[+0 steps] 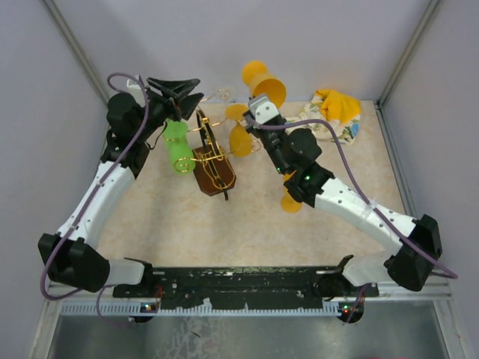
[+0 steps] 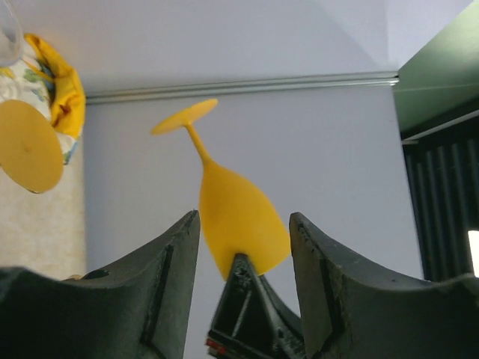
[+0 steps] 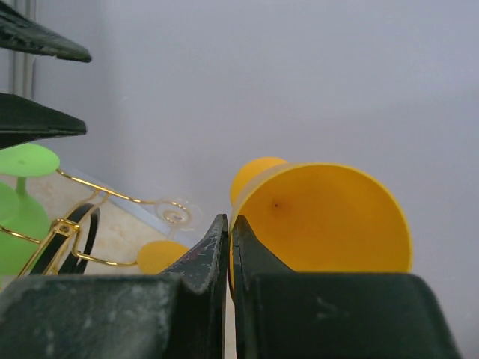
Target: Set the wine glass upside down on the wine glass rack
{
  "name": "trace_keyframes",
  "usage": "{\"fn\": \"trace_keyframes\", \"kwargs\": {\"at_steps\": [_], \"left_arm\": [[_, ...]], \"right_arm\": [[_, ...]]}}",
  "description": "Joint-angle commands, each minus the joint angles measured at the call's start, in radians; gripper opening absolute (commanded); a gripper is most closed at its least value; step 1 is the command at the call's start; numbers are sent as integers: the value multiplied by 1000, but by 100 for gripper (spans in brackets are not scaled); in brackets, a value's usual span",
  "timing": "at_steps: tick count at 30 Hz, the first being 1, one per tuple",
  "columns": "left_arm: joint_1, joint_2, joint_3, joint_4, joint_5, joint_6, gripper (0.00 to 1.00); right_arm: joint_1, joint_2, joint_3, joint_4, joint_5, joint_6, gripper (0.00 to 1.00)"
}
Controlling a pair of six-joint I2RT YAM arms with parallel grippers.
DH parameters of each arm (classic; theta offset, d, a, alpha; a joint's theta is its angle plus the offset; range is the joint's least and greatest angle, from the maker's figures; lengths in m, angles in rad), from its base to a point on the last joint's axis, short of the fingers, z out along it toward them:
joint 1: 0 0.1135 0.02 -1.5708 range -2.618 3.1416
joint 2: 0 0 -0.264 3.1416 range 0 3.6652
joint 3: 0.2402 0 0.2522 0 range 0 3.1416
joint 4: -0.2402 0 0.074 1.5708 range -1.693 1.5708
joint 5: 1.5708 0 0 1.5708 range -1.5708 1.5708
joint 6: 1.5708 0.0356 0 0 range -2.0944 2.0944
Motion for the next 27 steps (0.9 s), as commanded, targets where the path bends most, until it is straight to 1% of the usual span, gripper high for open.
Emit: {"fn": "trace_keyframes", "kwargs": {"at_steps": [1,3,7,11,17,27], "left_arm": [[3,-42,-16,125,-12,-164,57],[4,-46,-24,144,-8,-188,56],[4,-49,-39,150,1,-208,54],[4,-58,-62,148,-1,-212,52],[8,-80,-80,75,-25,-151,52],[9,-61,-99,102,18,-162,52]], "right_arm": [[62,43,-25,289,-48,-88,0],[93,66,-40,359,-69,-108,0],[144,109,-55,437,-115,-127,0],[191,150,-64,519,-123,-190,0],[215,180,-55,544,-136,-234,0],[238,187,-62,530,-218,-194,0]]}}
